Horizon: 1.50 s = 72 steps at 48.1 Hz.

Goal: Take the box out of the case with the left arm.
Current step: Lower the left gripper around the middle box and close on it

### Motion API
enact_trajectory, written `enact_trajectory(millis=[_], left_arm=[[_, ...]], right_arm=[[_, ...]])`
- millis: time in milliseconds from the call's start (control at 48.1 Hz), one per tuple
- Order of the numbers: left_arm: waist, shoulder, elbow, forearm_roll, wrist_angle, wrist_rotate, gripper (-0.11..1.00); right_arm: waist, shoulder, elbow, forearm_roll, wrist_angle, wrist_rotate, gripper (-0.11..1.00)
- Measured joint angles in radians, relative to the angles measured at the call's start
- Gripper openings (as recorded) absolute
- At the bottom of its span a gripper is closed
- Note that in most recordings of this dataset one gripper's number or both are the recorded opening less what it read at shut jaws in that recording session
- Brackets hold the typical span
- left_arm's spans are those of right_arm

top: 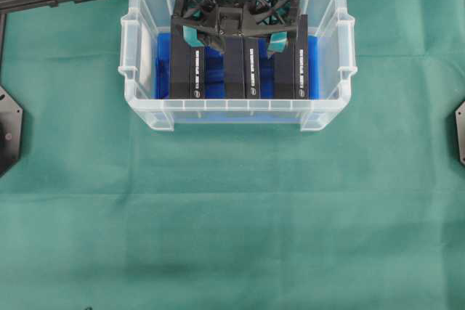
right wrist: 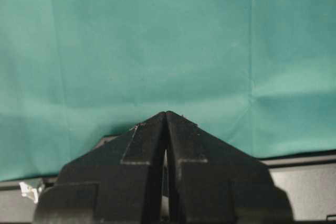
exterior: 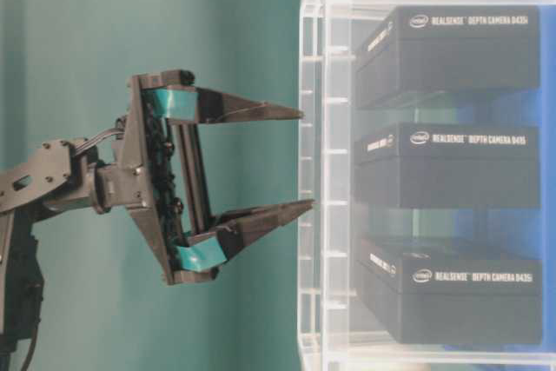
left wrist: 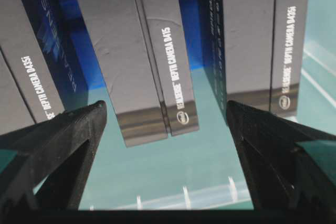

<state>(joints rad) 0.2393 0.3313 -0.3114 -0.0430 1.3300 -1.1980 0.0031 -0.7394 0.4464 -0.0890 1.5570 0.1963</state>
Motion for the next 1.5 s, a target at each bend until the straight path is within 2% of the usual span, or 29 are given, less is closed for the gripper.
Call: enact_trajectory(millis=[395, 645, 1498], left_arm=[[0.005, 0.000, 0.041, 0.012, -0.015, -0.014, 0.97], [0.006, 0.000, 0.080, 0.041, -0.071, -0.031, 0.97], [0.018, 0.006, 0.224, 0.044, -0.232, -0.058, 0.98]], right_arm=[[0.000, 0.002, 0.000, 0.000, 0.000, 0.000, 0.00], [0.000, 0.002, 0.000, 0.000, 0.002, -0.002, 0.00], [0.000, 0.028, 0.000, -0.002, -0.003, 0.000, 0.00]])
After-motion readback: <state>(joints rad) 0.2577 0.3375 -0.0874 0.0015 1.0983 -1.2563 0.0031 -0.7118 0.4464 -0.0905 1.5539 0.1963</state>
